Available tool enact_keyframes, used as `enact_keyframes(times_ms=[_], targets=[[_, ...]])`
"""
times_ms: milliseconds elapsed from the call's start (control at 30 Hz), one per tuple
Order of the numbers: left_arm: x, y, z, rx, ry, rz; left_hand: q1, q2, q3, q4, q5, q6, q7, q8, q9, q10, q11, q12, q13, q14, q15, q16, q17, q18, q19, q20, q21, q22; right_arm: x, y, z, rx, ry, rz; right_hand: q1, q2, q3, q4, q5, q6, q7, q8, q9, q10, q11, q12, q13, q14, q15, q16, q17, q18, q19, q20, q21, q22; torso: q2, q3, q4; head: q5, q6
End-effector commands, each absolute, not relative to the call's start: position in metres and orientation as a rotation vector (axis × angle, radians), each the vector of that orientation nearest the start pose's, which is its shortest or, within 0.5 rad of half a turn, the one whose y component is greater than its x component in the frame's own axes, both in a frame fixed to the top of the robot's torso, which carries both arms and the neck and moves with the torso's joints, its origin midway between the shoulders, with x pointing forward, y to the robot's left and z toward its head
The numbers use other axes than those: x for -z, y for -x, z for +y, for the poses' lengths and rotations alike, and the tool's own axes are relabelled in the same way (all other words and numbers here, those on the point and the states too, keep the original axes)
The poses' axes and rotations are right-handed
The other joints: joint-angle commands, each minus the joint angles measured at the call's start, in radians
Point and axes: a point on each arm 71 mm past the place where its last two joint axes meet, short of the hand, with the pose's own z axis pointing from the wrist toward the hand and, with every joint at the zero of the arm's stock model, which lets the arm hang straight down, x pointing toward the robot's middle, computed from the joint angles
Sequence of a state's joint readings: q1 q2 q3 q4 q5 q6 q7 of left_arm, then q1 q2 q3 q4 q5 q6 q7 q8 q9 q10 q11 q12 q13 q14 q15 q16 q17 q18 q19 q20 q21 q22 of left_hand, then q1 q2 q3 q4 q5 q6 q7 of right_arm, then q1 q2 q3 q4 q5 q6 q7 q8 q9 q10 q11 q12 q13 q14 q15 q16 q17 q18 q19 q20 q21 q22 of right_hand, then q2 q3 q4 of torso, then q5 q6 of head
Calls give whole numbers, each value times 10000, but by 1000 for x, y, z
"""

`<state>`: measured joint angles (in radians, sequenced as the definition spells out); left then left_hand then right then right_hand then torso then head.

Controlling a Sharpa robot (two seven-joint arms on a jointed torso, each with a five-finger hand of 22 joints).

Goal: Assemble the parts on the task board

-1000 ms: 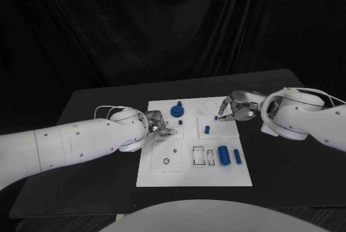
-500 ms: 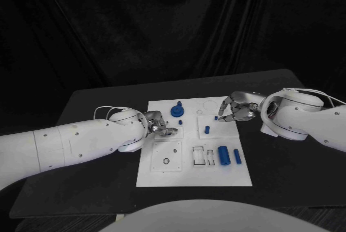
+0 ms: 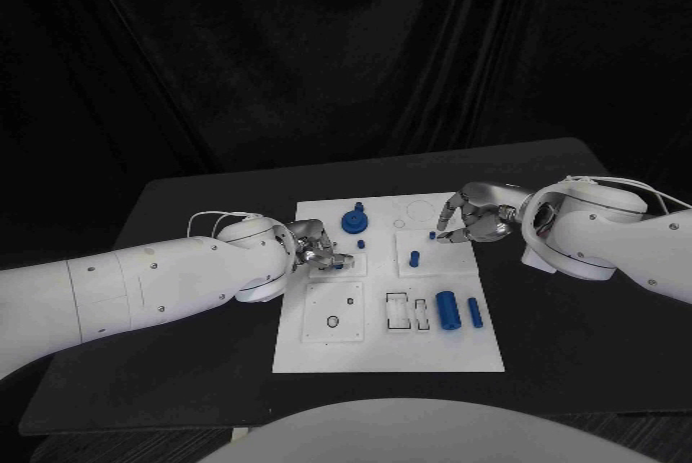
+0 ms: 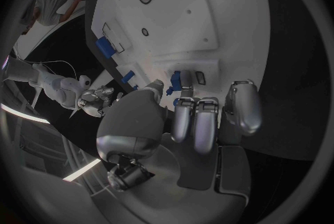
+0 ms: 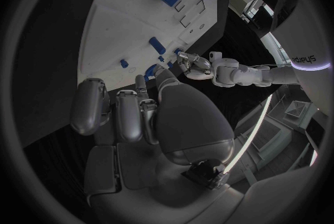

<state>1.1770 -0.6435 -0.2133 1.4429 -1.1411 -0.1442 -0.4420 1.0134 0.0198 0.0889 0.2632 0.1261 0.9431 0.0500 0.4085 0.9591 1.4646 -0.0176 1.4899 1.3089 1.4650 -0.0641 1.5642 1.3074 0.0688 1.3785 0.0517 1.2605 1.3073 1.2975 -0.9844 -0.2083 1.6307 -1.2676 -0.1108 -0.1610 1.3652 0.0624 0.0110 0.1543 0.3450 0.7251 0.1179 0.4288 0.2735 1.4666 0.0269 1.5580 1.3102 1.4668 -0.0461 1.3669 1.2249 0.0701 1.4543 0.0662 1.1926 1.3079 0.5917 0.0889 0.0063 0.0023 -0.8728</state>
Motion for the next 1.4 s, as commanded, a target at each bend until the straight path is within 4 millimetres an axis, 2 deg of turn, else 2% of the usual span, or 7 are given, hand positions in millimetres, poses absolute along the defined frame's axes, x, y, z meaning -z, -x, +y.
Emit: enact_keyframes(times_ms=[33, 300, 533, 1067, 1167, 1333, 1400], targets=[[282, -459, 140, 5348, 832, 21957, 126, 9, -5, -47, 116, -55, -6, 80, 59, 389, 8, 19, 1789, 1055, 32, 62, 2630, 47, 10, 17, -29, 1551, 210, -453, -243, -5774, 620, 20133, 61, 64, 33, -12, 74, -40, 30, -9, -11, 787, 82, -48, 2238, 350, 67, -56, -8, 96, -51, 0, -53, 1508, 0, 4, -2, 3, 2], [284, -460, 140, 5217, 786, 22108, 227, 108, 9, -44, 269, -40, -23, 119, 127, 383, -6, 11, 1781, 1045, 22, 52, 2616, 47, 18, 8, -32, 1568, 210, -453, -244, -5765, 611, 20135, 53, 90, 57, -14, 154, -38, 32, -8, -13, 783, 83, -50, 2233, 350, 68, -55, -8, 95, -47, 1, -51, 1511, 2, 2, -1, -23, 2], [285, -459, 141, 5029, 698, 22359, 458, 227, 28, -51, 866, -77, -39, 127, 237, 368, -23, -7, 1769, 1036, 5, 41, 2602, 49, 18, -9, -73, 1598, 210, -453, -244, -5814, 498, 20157, 54, 108, 82, -23, 234, -29, 30, -4, -13, 779, 86, -54, 2226, 351, 70, -54, -8, 96, -46, 2, -60, 1512, -4, 9, -9, -27, 2], [283, -459, 146, 5024, 971, 22092, 578, 214, 31, -89, 984, -74, -53, 151, 292, 405, -33, 35, 1812, 1057, -2, 64, 2632, 36, 60, -15, -23, 1629, 210, -453, -245, -5865, 413, 20164, 57, 120, 108, -36, 320, -28, 34, -5, -16, 784, 89, -50, 2233, 351, 72, -56, -12, 98, -47, 4, -75, 1511, 7, 0, 3, 26, 2], [281, -459, 149, 5141, 1189, 21773, 453, 89, -196, 100, 747, -53, -57, 236, 415, 474, -44, 105, 1882, 1058, -17, 66, 2634, 12, 148, -26, 78, 1680, 210, -452, -245, -5863, 400, 20153, 50, 117, 111, -36, 346, -30, 38, -6, -17, 783, 91, -51, 2232, 353, 72, -50, -3, 97, -46, 4, -74, 1512, 9, 1, 2, 38, 2], [270, -460, 157, 5475, 1568, 20934, -245, 36, -978, 277, -560, -27, -77, 389, 686, 550, -65, 173, 1954, 1058, -42, 66, 2634, -12, 262, -56, 170, 1734, 210, -452, -247, -5840, 362, 20127, 29, 111, 106, -26, 360, -32, 42, -8, -19, 783, 96, -50, 2233, 353, 74, -49, -2, 99, -47, 5, -82, 1511, 3, -2, 4, 39, 2], [259, -464, 161, 5661, 1659, 20448, -517, 13, -1313, 290, -736, 23, -102, 458, 788, 633, -88, 267, 2051, 1058, -64, 66, 2634, -38, 354, -75, 288, 1774, 210, -452, -248, -5825, 346, 20125, 29, 111, 106, -26, 360, -32, 42, -8, -19, 783, 96, -50, 2233, 353, 74, -49, -2, 99, -47, 5, -82, 1511, -1, -6, 6, 43, 2]])
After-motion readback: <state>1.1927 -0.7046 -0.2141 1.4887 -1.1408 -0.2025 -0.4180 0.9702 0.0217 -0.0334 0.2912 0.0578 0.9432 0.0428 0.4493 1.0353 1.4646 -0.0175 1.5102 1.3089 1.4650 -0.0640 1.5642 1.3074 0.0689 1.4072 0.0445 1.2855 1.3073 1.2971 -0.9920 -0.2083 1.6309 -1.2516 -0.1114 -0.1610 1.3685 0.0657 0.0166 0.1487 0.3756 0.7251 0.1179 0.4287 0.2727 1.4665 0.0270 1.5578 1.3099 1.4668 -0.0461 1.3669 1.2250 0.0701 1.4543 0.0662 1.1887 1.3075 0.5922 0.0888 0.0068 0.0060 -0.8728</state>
